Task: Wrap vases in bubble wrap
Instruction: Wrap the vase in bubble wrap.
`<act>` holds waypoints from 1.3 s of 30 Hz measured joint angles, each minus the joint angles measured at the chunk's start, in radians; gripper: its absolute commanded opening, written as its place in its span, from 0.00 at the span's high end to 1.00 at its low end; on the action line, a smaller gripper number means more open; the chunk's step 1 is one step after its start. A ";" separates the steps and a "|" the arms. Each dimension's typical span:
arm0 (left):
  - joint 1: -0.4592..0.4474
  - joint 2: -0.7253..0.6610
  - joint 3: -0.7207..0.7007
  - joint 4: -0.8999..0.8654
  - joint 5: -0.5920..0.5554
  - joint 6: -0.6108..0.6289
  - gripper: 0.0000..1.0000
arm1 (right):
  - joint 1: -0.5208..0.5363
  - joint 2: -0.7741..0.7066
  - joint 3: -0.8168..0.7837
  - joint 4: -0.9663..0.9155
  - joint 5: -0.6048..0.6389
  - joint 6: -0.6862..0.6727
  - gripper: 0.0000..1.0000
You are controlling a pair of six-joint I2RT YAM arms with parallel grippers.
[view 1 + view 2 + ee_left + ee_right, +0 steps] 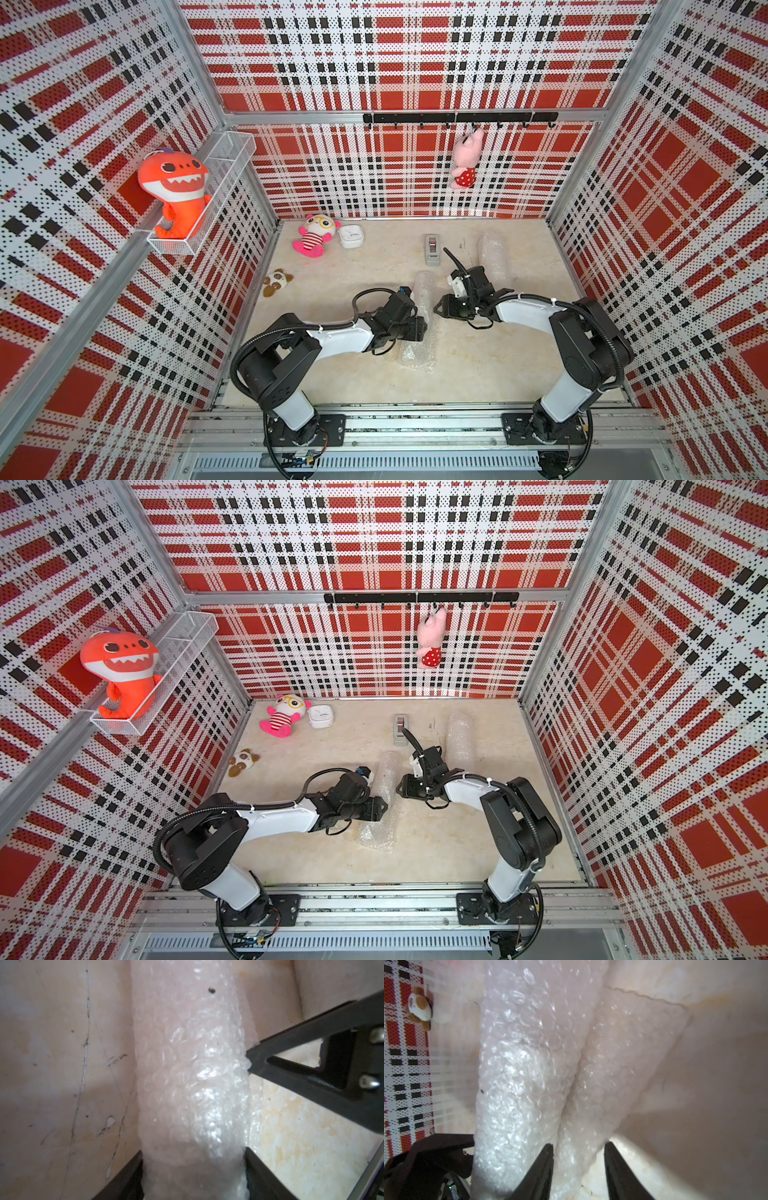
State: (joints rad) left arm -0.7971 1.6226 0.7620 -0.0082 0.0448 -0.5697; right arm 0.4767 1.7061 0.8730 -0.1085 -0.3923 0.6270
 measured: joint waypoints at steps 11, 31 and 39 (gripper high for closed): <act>0.000 -0.011 0.003 -0.034 0.003 0.047 0.37 | 0.000 -0.040 -0.081 0.092 -0.056 0.049 0.98; 0.024 0.027 0.053 -0.043 0.074 0.083 0.35 | 0.005 -0.024 -0.078 0.290 -0.138 0.280 0.98; 0.030 0.027 0.058 -0.076 0.057 0.078 0.16 | 0.017 0.018 -0.102 0.469 -0.154 0.370 0.99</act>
State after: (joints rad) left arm -0.7673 1.6497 0.8204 -0.0841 0.1020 -0.4915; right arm 0.4934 1.7245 0.7712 0.3603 -0.5461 0.9974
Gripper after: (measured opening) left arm 0.813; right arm 0.044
